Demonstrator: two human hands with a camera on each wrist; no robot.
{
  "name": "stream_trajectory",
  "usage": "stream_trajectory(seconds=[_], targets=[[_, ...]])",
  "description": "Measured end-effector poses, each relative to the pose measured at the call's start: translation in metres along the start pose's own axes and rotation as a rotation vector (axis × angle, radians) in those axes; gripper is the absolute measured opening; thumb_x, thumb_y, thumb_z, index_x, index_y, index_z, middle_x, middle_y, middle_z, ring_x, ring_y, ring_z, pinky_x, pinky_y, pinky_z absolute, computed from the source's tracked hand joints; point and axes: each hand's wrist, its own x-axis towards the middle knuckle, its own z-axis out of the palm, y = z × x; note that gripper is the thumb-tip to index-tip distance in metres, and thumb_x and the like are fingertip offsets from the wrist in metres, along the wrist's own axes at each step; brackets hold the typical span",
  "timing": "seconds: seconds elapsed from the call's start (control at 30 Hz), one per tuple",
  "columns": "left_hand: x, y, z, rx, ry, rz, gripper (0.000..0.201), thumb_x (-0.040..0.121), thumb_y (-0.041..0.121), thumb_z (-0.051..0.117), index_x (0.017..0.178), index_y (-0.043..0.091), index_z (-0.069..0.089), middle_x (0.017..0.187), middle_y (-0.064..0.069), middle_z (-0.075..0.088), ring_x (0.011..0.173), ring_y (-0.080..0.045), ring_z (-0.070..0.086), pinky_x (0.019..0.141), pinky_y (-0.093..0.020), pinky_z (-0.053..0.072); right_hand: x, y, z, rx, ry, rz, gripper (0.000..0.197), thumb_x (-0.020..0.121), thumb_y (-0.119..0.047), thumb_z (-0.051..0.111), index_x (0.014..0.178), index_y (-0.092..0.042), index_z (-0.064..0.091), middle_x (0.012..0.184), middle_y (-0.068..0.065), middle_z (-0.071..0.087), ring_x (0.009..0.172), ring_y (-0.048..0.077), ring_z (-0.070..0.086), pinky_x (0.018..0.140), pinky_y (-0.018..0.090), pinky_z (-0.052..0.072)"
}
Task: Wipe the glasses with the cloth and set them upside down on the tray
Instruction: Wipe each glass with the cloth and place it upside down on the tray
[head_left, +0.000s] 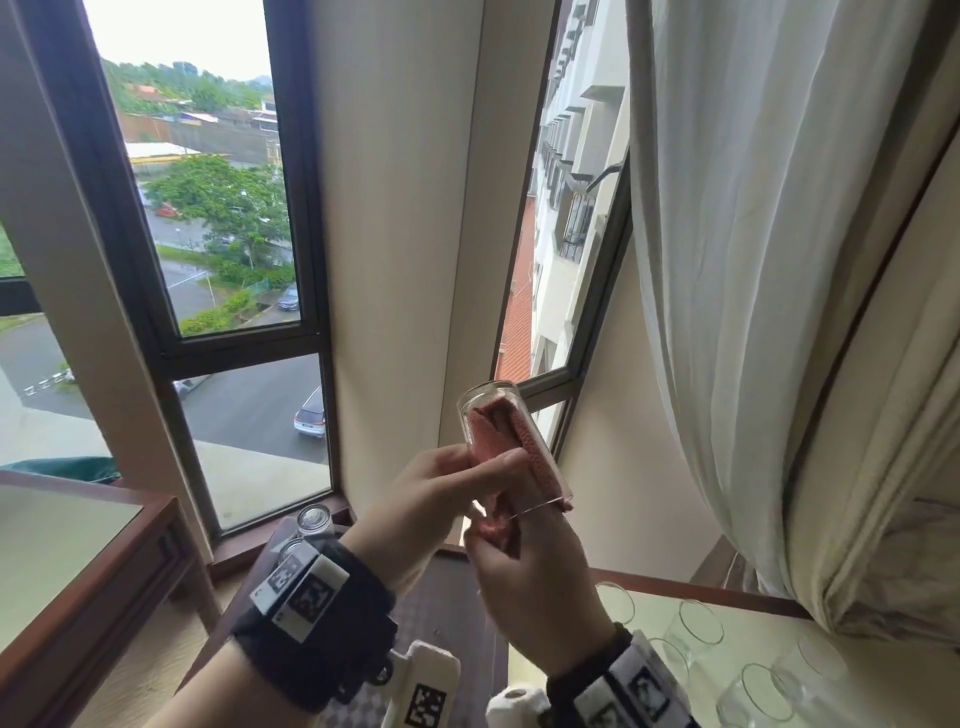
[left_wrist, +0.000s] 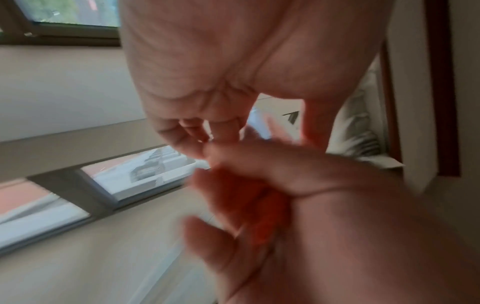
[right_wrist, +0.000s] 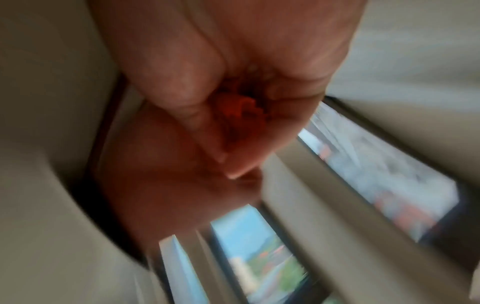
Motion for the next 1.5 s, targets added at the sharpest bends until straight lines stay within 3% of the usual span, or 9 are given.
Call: stream_trajectory(seconds=[0.13,0.27,0.53,0.7,0.83,1.07,1.3,1.4,1.5], targets=[[-0.007,-0.016,-0.006,-0.327,-0.061,0.020,0.043,0.081,0.032,0.084,0.106,-0.002,0.076,0.098,-0.021,0.073,0.086,-0.030,0.073,0.077,-0.032,0.061,-0.003,-0.029,-0.015,1.215,-0.309,0.324,0.035,0.081,0.003,0.063,0.114,-0.009,0.065,0.065,0.016,0.053,0.046,0.020,0.057,0.038,0.025,0.046],[0.002,-0.018,-0.013,-0.271,-0.144,0.119,0.075,0.078,0.037,0.093,0.125,-0.012,0.062,0.121,-0.028,0.069,0.113,-0.039,0.068,0.102,-0.043,0.054,-0.004,-0.031,-0.018,1.672,-0.284,0.374,0.058,0.097,-0.042,0.059,0.132,0.004,0.051,0.092,0.019,0.046,0.037,0.014,0.054,0.035,0.022,0.047],[-0.003,-0.012,-0.015,0.214,-0.119,0.110,0.046,0.104,0.033,0.067,0.144,0.012,0.057,0.138,-0.005,0.071,0.131,-0.022,0.065,0.113,-0.052,0.051,0.006,-0.010,-0.036,0.763,0.183,0.181,0.026,0.086,-0.027,0.078,0.098,-0.005,0.074,0.061,0.015,0.060,0.039,0.003,0.049,0.039,0.018,0.041],[-0.008,0.006,0.000,-0.089,-0.004,-0.037,0.105,0.071,0.090,0.066,0.138,0.008,0.064,0.130,-0.021,0.071,0.117,-0.026,0.069,0.102,-0.045,0.052,-0.002,0.015,-0.043,-0.126,0.273,-0.359,0.021,0.090,-0.027,0.076,0.111,-0.022,0.073,0.107,-0.011,0.074,0.089,0.004,0.072,0.076,0.023,0.061],[-0.006,0.029,0.009,-0.088,0.062,-0.029,0.082,0.087,0.070,0.062,0.121,-0.004,0.070,0.117,-0.028,0.072,0.109,-0.029,0.072,0.102,-0.036,0.057,-0.011,0.021,-0.038,-0.419,0.188,-0.491,0.039,0.097,-0.028,0.060,0.136,-0.032,0.062,0.124,0.002,0.071,0.089,0.020,0.072,0.076,0.034,0.062],[-0.005,0.039,0.009,-0.097,-0.062,0.118,0.035,0.086,0.023,0.080,0.111,-0.002,0.074,0.107,-0.024,0.077,0.102,-0.031,0.075,0.095,-0.038,0.062,-0.011,-0.001,-0.032,-0.341,0.119,-0.313,0.067,0.093,-0.035,0.058,0.151,-0.055,0.030,0.096,0.002,0.073,0.070,0.018,0.070,0.065,0.034,0.062],[-0.003,0.025,-0.001,-0.446,-0.338,0.181,0.080,0.088,0.028,0.085,0.142,-0.017,0.046,0.134,-0.036,0.059,0.121,-0.039,0.065,0.108,-0.048,0.053,-0.016,-0.050,-0.045,0.688,-0.196,0.041,0.041,0.086,-0.004,0.077,0.105,-0.039,0.072,0.055,0.009,0.062,0.033,0.016,0.050,0.036,0.020,0.040],[0.000,0.029,0.002,-0.253,-0.064,0.134,0.060,0.083,0.038,0.088,0.116,-0.009,0.070,0.116,-0.034,0.070,0.107,-0.036,0.072,0.097,-0.040,0.060,-0.013,-0.029,-0.038,0.360,-0.100,-0.077,0.060,0.090,-0.015,0.076,0.127,-0.057,0.056,0.064,0.013,0.063,0.046,0.022,0.059,0.042,0.031,0.049],[0.000,0.035,0.004,0.004,0.112,0.054,0.048,0.084,0.044,0.081,0.100,-0.001,0.079,0.106,-0.028,0.076,0.108,-0.043,0.073,0.104,-0.045,0.059,-0.008,-0.002,-0.033,-0.352,-0.004,-0.304,0.050,0.088,-0.027,0.070,0.135,-0.035,0.056,0.081,-0.009,0.068,0.064,0.009,0.062,0.064,0.022,0.056]])
